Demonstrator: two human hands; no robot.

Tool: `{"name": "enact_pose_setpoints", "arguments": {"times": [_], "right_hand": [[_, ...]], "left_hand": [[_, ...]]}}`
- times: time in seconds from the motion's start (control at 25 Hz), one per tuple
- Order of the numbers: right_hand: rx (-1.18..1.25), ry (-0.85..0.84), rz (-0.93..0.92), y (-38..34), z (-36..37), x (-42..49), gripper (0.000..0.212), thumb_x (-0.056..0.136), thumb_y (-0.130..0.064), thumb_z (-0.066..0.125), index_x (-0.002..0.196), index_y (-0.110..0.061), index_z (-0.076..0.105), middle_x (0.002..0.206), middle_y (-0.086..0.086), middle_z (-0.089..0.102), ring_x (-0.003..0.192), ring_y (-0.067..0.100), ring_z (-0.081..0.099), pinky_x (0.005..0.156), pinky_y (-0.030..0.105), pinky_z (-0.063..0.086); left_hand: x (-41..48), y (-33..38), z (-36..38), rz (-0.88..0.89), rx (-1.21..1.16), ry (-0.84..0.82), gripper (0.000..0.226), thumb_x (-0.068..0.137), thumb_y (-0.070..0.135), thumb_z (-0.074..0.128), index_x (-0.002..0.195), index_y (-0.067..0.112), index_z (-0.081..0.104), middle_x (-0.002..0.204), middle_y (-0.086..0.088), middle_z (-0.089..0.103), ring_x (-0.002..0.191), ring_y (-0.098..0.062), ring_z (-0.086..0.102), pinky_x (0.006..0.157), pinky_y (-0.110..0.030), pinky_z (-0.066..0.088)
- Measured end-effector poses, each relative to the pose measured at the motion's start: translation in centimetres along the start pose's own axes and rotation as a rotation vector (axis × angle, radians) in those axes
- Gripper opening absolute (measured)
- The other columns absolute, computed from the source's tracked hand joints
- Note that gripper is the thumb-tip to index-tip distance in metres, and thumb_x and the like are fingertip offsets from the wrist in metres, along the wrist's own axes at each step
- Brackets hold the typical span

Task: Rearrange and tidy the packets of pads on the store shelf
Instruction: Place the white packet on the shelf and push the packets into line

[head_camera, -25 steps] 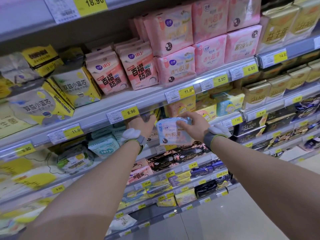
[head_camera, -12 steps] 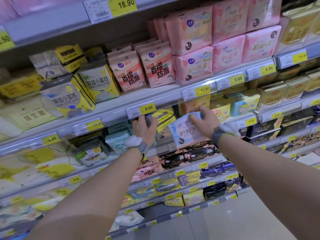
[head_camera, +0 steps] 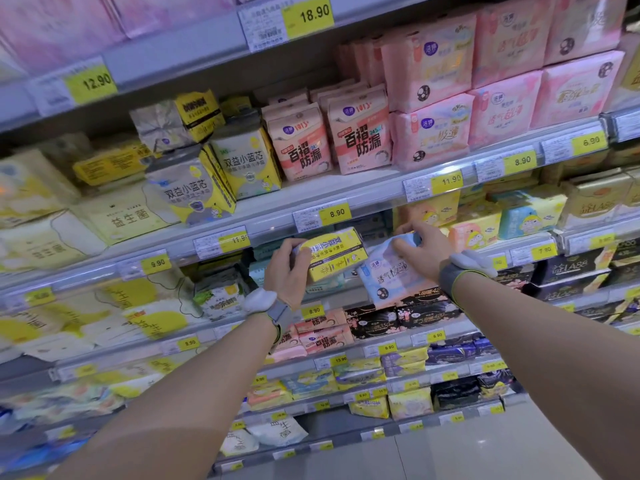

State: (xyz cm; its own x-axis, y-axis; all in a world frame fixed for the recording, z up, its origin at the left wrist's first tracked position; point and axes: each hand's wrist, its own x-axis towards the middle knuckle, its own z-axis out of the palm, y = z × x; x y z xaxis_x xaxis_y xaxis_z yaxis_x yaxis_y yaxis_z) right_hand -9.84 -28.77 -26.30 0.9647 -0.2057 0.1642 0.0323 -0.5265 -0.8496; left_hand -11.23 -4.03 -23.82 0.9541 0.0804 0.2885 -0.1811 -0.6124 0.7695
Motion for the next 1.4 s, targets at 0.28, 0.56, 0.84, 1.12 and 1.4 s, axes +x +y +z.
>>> {"name": "enact_pose_setpoints", "arguments": {"times": [0.28, 0.56, 0.84, 1.12, 1.4], "right_hand": [[0.014, 0.007, -0.029, -2.0, 2.1, 1.1, 0.027, 0.069, -0.040, 0.056, 0.087, -0.021, 0.062, 0.075, 0.002, 0.052, 0.065, 0.021, 0.048, 0.054, 0.030, 0.035], [-0.058, -0.047, -0.049, -4.1, 3.9, 2.5, 0.025, 0.086, -0.032, 0.059, 0.103, -0.014, 0.064, 0.092, 0.007, 0.061, 0.084, 0.026, 0.053, 0.074, 0.033, 0.041], [-0.042, -0.104, 0.012, -4.5, 4.6, 3.4, 0.025, 0.084, -0.039, 0.060, 0.091, -0.016, 0.061, 0.089, 0.009, 0.065, 0.081, 0.029, 0.059, 0.073, 0.033, 0.044], [0.193, -0.103, 0.083, -5.1, 5.1, 4.0, 0.003, 0.089, -0.019, 0.063, 0.090, -0.016, 0.063, 0.091, 0.011, 0.066, 0.081, 0.024, 0.059, 0.073, 0.029, 0.042], [0.250, -0.085, 0.106, -4.8, 5.3, 4.3, 0.005, 0.088, -0.019, 0.065, 0.089, -0.014, 0.063, 0.091, 0.012, 0.067, 0.081, 0.027, 0.061, 0.074, 0.033, 0.047]], "left_hand": [[0.3, -0.3, -5.4, 0.071, -0.057, -0.129, 0.040, 0.080, 0.056, 0.038, 0.090, 0.026, 0.062, 0.084, -0.033, 0.059, 0.077, -0.039, 0.057, 0.068, -0.035, 0.037], [1.5, 4.0, -9.1, 0.177, -0.030, -0.163, 0.063, 0.083, 0.053, 0.039, 0.081, -0.008, 0.054, 0.067, -0.023, 0.047, 0.062, -0.028, 0.047, 0.064, -0.035, 0.035], [4.1, 10.0, -12.6, 0.260, 0.083, 0.034, 0.048, 0.092, 0.040, 0.040, 0.072, -0.003, 0.046, 0.072, -0.010, 0.039, 0.066, -0.014, 0.037, 0.055, -0.024, 0.026], [8.7, 11.9, -14.0, 0.160, 0.429, 0.225, 0.049, 0.084, 0.054, 0.040, 0.060, 0.011, 0.042, 0.060, -0.006, 0.038, 0.060, -0.023, 0.034, 0.054, -0.032, 0.025], [10.8, 12.7, -12.6, 0.075, 0.660, 0.255, 0.043, 0.082, 0.059, 0.043, 0.081, 0.016, 0.046, 0.068, -0.005, 0.053, 0.065, -0.027, 0.054, 0.053, -0.027, 0.031]]}}
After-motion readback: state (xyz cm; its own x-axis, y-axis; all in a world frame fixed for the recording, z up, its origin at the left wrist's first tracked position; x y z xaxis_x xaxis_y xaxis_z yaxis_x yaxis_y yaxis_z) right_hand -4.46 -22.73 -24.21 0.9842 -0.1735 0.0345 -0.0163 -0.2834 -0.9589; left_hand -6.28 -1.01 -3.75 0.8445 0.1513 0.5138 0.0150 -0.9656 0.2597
